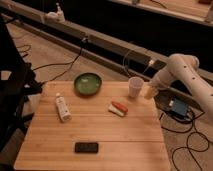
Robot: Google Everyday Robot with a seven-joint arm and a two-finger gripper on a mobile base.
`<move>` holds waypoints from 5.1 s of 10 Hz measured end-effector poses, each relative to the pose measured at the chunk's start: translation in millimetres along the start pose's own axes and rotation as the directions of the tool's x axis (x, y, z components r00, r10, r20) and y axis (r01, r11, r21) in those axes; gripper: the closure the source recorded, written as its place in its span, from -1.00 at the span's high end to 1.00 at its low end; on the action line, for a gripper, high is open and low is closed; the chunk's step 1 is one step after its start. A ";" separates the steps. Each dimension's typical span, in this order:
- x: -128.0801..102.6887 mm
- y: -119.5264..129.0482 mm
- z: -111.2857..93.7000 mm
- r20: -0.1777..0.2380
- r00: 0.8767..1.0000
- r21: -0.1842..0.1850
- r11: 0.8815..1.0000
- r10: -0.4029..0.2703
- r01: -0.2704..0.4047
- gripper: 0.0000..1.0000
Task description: Drag the ceramic bowl in a circle
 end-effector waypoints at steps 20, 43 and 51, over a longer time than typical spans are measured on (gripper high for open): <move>-0.1 0.0 0.1 0.000 1.000 0.000 1.000 0.000 0.000 0.28; -234.6 96.4 74.6 0.205 0.922 -0.114 0.928 -0.328 0.355 0.28; -316.1 86.9 145.2 0.255 0.874 -0.095 0.888 -0.414 0.449 0.28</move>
